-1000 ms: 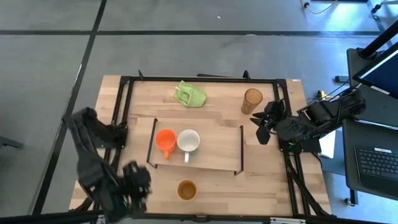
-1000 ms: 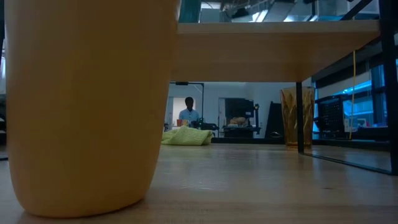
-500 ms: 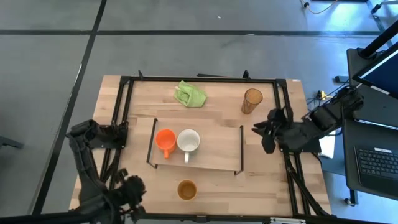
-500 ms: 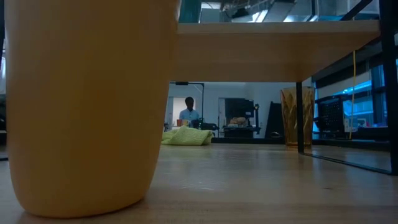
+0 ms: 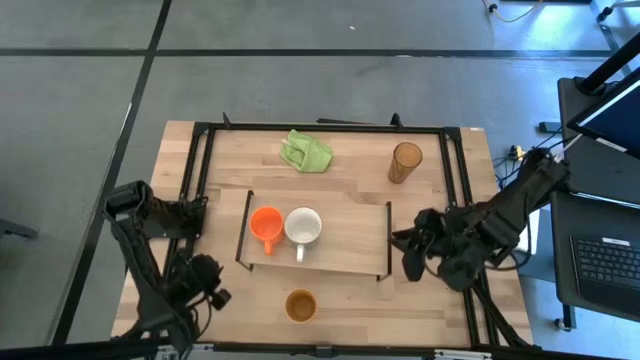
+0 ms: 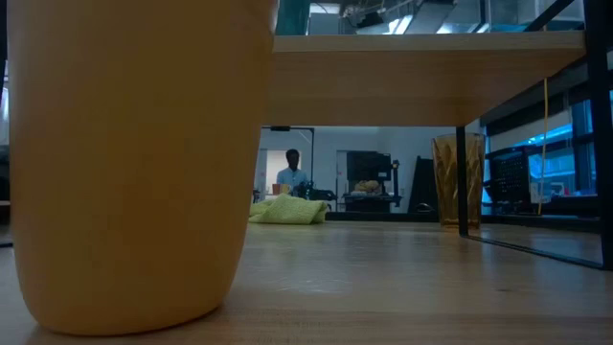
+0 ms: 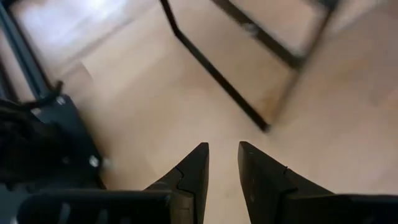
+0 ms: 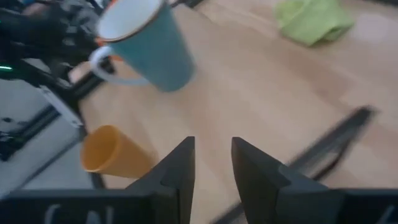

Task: Stack small to large cups/mugs on shelf
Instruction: Adjust the shelf

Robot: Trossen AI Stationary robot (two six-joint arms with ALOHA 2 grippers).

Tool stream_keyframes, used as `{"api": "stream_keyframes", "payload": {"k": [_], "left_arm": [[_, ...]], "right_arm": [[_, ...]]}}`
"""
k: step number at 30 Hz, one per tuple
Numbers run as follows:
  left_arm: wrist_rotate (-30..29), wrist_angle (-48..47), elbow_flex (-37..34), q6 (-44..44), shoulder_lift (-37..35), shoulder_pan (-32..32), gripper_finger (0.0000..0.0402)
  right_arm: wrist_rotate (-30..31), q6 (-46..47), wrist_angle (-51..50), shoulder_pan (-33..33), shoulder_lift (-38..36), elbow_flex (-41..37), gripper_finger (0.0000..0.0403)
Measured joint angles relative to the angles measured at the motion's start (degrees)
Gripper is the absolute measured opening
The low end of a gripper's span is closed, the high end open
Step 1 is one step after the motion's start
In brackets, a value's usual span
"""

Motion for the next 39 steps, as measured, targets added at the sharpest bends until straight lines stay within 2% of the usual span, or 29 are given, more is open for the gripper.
{"api": "stream_keyframes", "payload": {"k": [8,16,28,33,39], "left_arm": [[-4.9,0.5,-9.5,-0.8,-1.6,0.7,0.0080],[-17.0,5.9,-11.1,1.4,-1.7,1.3,0.0080],[-21.7,18.4,-13.0,1.9,-1.7,-1.0,0.0080],[-23.8,20.6,-13.1,3.2,-1.7,-1.1,0.0080],[-23.3,21.8,-13.0,6.2,-1.7,-1.1,0.0080]], "right_arm": [[-0.4,0.0,11.0,0.4,4.2,0.0,0.0107],[0.0,1.7,11.9,0.3,4.5,0.0,0.0107],[0.0,2.6,10.9,0.2,4.5,0.0,0.0106],[0.0,2.6,10.4,0.2,4.5,0.0,0.0106],[-0.3,2.8,10.2,0.2,4.4,0.0,0.0106]]}}
